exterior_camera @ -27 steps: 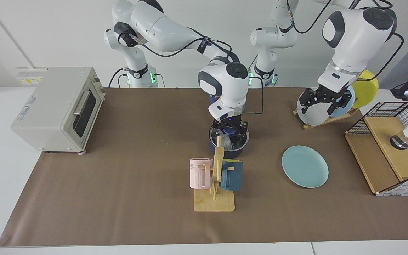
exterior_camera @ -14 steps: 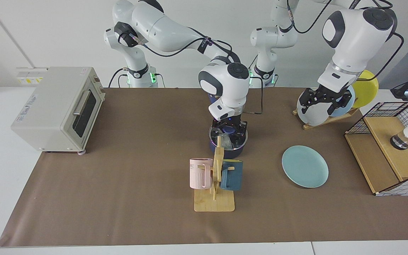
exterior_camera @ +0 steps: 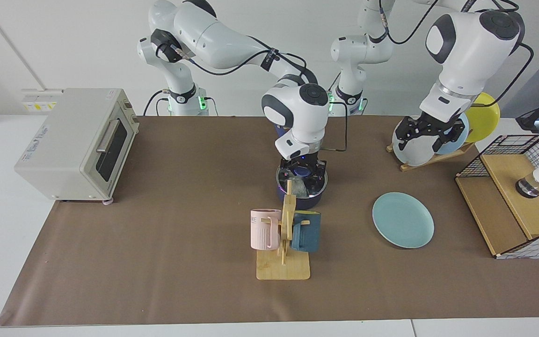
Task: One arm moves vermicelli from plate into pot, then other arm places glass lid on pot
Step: 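Lower the glass lid onto the pot with the right gripper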
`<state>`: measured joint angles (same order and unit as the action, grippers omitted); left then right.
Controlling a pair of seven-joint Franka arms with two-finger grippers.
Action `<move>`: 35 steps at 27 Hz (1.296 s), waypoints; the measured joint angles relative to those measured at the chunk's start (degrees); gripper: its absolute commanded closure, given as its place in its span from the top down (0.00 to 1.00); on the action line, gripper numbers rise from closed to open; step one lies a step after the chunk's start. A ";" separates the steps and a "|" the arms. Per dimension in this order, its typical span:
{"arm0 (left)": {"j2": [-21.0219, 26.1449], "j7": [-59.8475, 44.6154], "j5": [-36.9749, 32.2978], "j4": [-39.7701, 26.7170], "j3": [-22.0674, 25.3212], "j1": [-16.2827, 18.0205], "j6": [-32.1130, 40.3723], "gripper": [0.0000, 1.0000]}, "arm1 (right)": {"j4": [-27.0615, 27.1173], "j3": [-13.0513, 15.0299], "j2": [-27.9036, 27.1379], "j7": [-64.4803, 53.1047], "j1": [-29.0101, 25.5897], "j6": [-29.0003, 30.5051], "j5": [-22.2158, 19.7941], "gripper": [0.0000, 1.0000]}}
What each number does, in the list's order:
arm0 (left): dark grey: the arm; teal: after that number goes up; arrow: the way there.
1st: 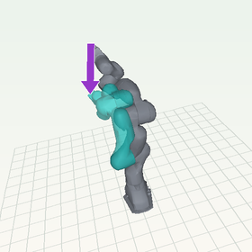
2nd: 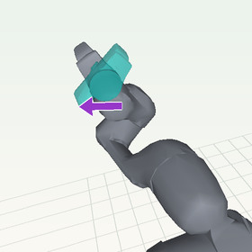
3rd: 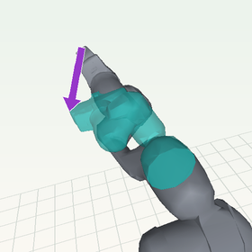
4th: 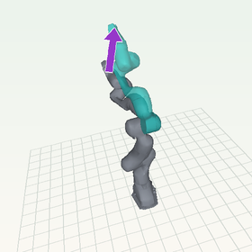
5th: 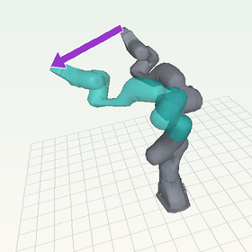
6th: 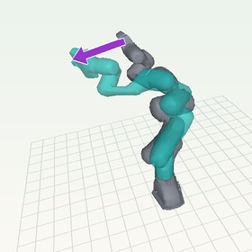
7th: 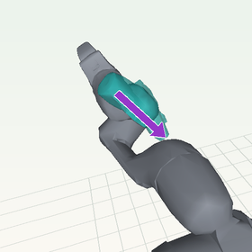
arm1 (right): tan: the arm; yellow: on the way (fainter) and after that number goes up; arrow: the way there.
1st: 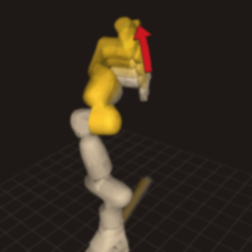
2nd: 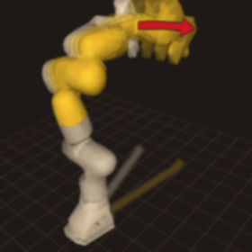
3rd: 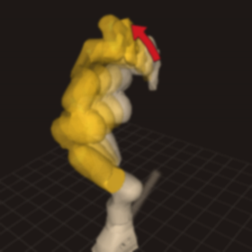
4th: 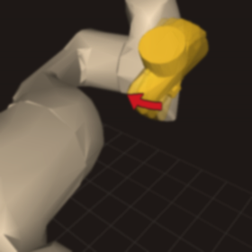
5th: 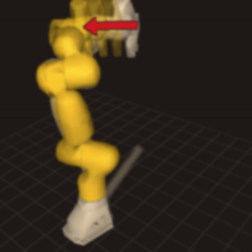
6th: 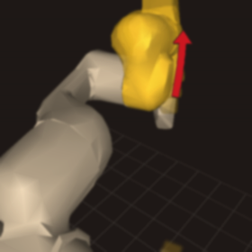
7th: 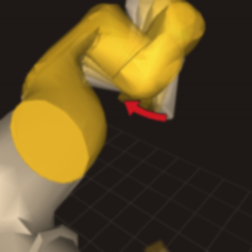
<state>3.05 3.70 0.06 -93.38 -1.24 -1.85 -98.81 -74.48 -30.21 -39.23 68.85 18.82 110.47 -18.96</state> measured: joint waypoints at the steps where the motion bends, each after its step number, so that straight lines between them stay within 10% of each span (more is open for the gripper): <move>1: 0.00 0.00 0.00 0.00 0.00 0.00 0.00 1.00 | 0.06 0.01 -0.04 0.00 -0.04 0.00 0.21 0.76; 2: 0.00 0.00 0.00 0.00 0.00 0.00 0.00 1.00 | 0.11 0.01 -0.08 0.00 -0.07 0.00 0.42 0.99; 3: 0.00 0.00 0.00 0.00 0.00 0.00 0.00 1.00 | 0.13 0.01 -0.12 0.00 -0.10 -0.01 0.63 1.00; 35: -0.15 -7.39 0.00 0.04 0.10 0.00 -0.42 1.00 | 2.09 -4.01 9.70 -8.83 -9.67 -6.38 3.69 1.00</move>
<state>2.91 -3.69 0.06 -93.34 -1.13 -1.85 -99.23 -72.39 -34.23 -29.53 60.02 9.15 104.09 -15.27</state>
